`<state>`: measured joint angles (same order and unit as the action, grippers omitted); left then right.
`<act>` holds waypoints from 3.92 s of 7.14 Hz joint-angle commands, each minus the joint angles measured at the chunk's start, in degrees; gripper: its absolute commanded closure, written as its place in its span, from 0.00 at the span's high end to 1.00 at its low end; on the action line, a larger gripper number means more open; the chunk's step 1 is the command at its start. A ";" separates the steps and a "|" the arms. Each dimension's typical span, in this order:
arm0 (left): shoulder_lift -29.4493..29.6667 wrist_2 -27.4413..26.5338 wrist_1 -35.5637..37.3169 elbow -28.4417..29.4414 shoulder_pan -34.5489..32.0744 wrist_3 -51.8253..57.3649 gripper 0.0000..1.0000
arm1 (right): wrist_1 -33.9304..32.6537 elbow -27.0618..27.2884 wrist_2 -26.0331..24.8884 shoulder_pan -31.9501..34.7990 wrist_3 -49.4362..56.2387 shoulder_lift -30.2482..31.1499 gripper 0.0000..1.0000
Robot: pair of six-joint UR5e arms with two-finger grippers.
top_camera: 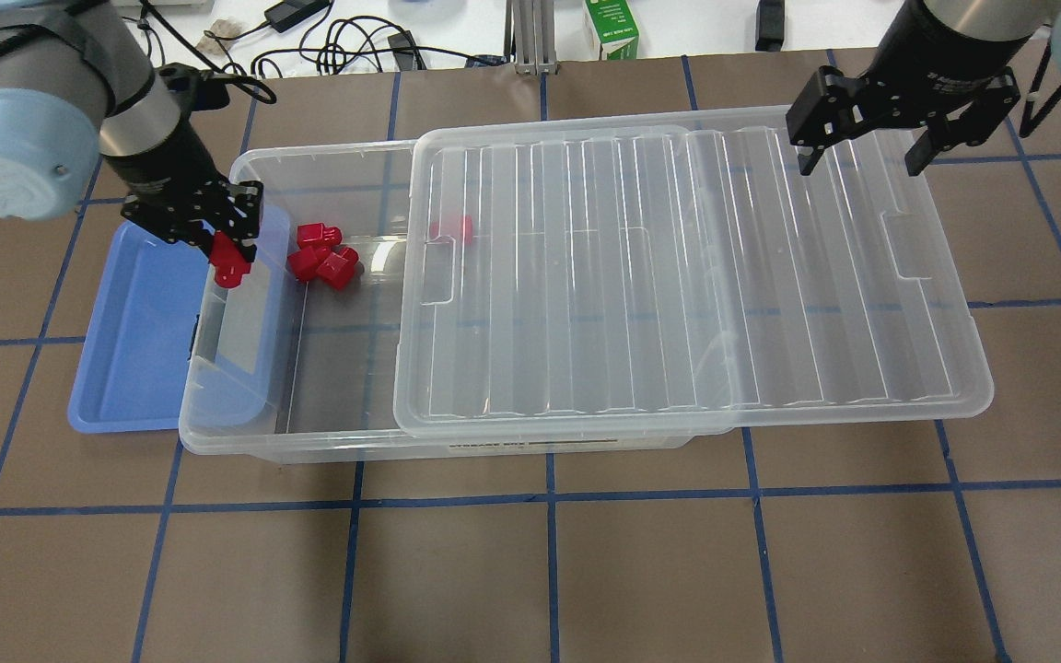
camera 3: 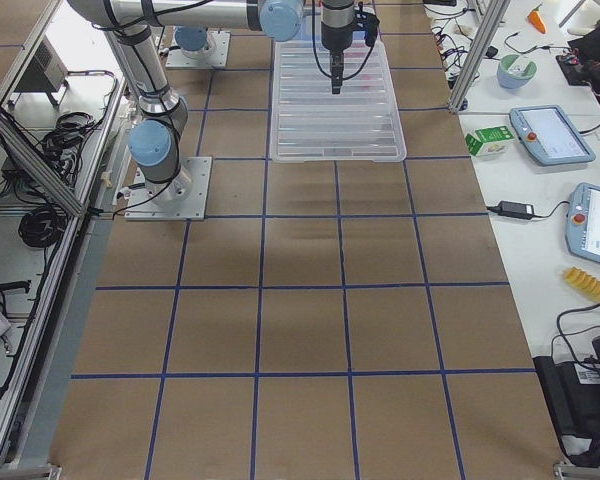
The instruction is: Place red block in blue tray from box
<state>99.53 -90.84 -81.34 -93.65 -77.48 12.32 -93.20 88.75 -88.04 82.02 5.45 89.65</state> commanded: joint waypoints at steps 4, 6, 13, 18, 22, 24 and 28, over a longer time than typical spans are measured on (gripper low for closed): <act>8.37 0.13 18.41 -8.80 16.92 24.33 0.00 | -0.30 2.99 -0.46 -21.29 25.85 -5.86 1.00; 10.85 0.05 26.12 -14.70 16.84 24.07 0.00 | -4.67 4.75 -1.08 -21.29 25.32 -10.34 1.00; 6.85 -0.74 16.56 -7.12 10.80 21.63 1.00 | -5.85 10.04 -0.30 -14.63 13.58 -10.11 1.00; -1.96 -0.40 -5.15 5.67 -4.39 1.18 1.00 | -9.01 10.12 -0.29 -3.03 1.52 -10.02 1.00; -6.54 -0.83 -5.33 5.32 -13.65 -5.20 1.00 | -13.06 10.04 -0.38 4.19 -4.38 -10.28 1.00; -6.63 -0.13 -5.32 5.32 -15.06 -5.37 1.00 | -13.23 9.34 -0.81 4.64 -4.22 -10.55 1.00; -6.53 0.22 -4.97 5.67 -15.33 -8.27 1.00 | 3.93 -8.72 -0.38 5.77 -6.40 -4.93 1.00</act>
<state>93.43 -90.76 -86.44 -88.03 -92.73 4.23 -96.25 85.83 -88.54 86.82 0.55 82.97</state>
